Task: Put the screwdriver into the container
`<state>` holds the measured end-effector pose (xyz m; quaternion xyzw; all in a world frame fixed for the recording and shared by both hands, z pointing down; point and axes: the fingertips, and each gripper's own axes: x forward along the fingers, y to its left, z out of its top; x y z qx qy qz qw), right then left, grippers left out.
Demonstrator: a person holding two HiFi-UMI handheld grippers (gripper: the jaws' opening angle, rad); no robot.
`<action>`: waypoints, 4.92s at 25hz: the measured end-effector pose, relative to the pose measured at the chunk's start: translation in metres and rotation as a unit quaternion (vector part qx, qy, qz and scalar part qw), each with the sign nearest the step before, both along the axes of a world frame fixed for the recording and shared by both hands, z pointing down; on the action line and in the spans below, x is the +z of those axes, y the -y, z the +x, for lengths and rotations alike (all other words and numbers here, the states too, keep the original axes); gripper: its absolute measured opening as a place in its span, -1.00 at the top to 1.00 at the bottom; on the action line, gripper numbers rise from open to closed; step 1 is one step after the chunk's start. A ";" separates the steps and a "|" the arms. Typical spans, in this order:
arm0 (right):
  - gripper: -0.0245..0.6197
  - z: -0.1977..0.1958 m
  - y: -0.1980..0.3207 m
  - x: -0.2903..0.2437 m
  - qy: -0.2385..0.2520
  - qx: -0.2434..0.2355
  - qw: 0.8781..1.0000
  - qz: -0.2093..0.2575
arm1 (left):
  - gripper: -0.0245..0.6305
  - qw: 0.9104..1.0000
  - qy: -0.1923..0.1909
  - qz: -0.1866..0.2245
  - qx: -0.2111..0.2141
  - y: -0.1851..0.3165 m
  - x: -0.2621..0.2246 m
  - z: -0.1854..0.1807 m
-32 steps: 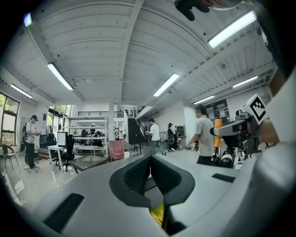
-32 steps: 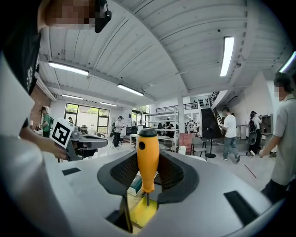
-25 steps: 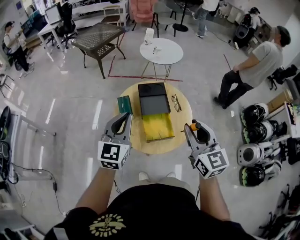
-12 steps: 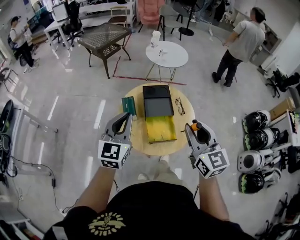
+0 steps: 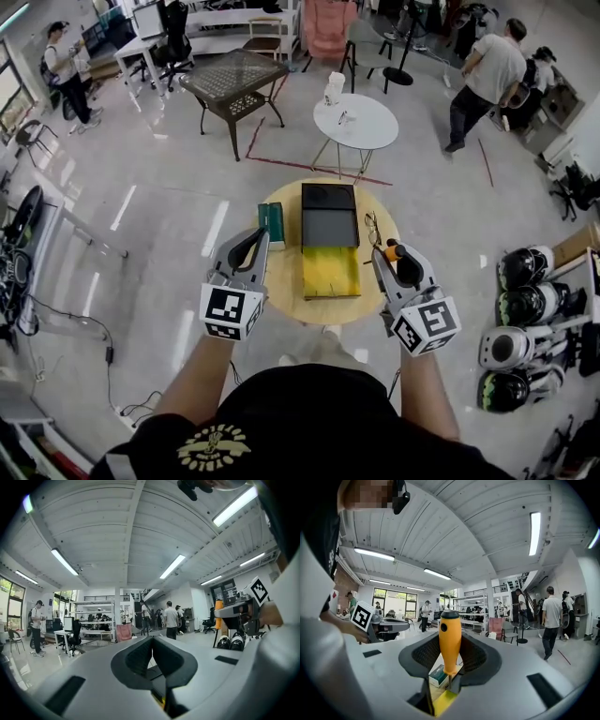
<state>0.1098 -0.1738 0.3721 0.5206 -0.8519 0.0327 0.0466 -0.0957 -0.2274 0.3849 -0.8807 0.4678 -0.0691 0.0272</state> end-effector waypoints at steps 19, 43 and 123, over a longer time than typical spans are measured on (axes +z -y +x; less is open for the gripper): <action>0.51 0.020 0.061 0.011 -0.003 -0.033 0.999 -0.020 | 0.87 1.000 -0.005 -0.014 -0.022 0.047 0.014 0.025; 0.51 0.012 0.118 0.062 0.005 -0.088 0.992 -0.093 | 0.87 0.998 0.002 -0.051 -0.042 0.108 0.049 0.039; 0.35 0.011 0.086 0.406 -0.120 -0.123 0.908 -0.381 | 0.87 0.995 0.026 -0.087 -0.047 0.068 0.084 0.043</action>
